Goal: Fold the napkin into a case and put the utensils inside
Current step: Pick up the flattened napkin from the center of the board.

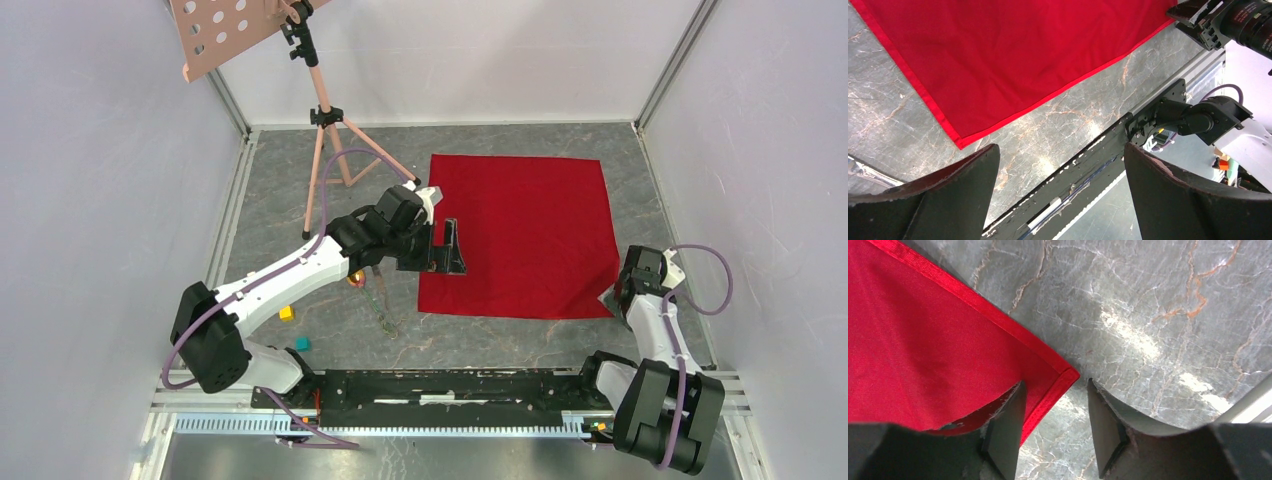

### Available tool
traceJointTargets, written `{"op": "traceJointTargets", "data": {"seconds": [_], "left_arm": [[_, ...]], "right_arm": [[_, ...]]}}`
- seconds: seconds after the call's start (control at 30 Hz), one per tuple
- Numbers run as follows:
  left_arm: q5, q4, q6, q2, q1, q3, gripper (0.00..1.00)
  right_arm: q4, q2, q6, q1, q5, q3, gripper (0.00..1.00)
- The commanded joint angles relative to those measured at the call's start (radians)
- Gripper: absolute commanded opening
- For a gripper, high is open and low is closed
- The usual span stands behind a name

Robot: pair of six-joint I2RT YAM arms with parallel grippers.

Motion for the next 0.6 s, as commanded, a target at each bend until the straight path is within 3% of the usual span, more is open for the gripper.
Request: {"op": "traceJointTargets", "data": {"seconds": [0.0, 0.33, 0.47, 0.57], "left_arm": [[-0.051, -0.012, 0.05, -0.015, -0.003, 0.003, 1.0], [-0.143, -0.061, -0.054, 0.003, 0.005, -0.05, 1.0], [-0.161, -0.067, -0.106, 0.022, 0.007, -0.07, 0.99], [-0.208, -0.077, -0.205, 0.037, 0.025, -0.097, 0.89]], "right_arm": [[-0.02, 0.039, 0.009, 0.003, 0.03, -0.074, 0.47], [-0.005, 0.006, 0.0, 0.003, 0.023, -0.075, 0.0], [-0.009, -0.023, -0.016, 0.003, 0.001, -0.063, 0.0], [-0.038, -0.059, -0.015, 0.003, 0.01, -0.041, 0.0]]}}
